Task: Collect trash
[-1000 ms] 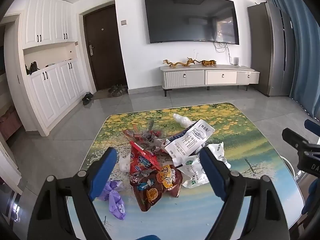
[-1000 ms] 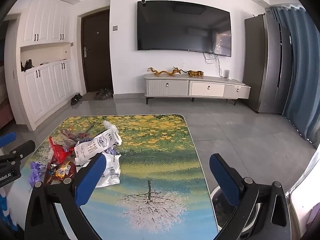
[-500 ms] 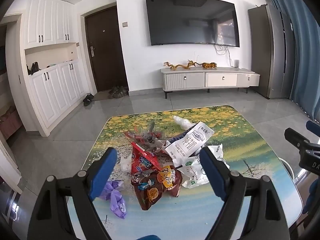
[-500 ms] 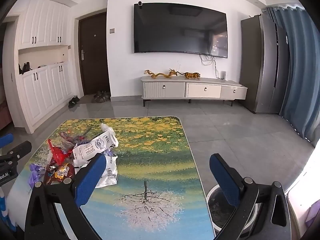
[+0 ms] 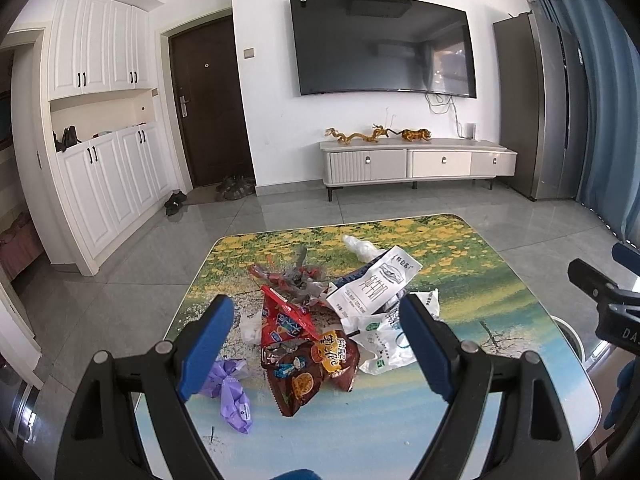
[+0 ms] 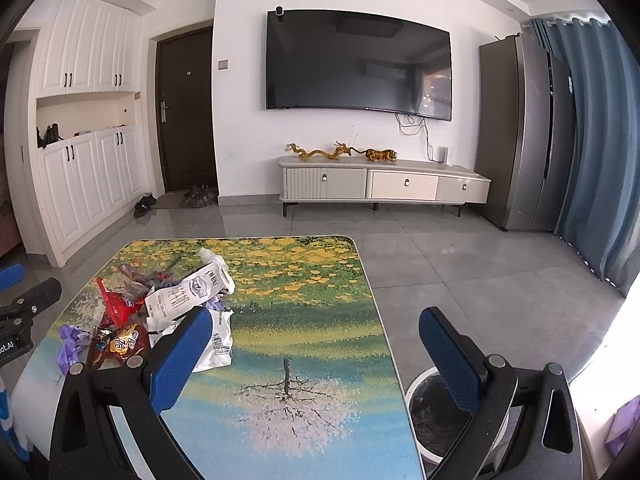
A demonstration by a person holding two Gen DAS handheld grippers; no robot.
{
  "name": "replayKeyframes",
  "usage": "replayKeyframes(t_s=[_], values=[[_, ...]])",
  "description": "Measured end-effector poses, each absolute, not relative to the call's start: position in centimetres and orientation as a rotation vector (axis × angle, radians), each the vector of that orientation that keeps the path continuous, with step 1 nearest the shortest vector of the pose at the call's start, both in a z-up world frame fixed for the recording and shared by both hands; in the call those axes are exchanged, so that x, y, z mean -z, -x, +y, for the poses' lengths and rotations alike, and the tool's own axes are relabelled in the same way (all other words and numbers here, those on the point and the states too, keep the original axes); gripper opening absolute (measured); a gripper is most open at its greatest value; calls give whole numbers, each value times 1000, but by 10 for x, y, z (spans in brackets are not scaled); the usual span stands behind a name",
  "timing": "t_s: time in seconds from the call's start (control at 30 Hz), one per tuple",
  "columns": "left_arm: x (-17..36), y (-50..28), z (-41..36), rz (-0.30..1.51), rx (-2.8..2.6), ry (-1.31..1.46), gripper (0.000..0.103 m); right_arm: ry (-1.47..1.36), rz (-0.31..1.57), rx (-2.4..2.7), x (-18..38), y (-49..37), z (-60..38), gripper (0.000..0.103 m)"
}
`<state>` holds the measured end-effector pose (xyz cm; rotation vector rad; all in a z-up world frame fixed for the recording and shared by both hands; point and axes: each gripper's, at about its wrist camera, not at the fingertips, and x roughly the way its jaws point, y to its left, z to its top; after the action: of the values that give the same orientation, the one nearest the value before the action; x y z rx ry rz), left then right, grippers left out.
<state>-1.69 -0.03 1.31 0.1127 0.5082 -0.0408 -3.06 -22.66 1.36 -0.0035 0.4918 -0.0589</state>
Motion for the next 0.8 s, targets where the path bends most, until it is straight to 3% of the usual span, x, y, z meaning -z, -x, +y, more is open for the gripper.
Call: replayKeyframes(t_s=[0.8], values=[[-15, 23, 6, 480, 27, -93, 84, 0, 492, 87, -13, 41, -235, 103]])
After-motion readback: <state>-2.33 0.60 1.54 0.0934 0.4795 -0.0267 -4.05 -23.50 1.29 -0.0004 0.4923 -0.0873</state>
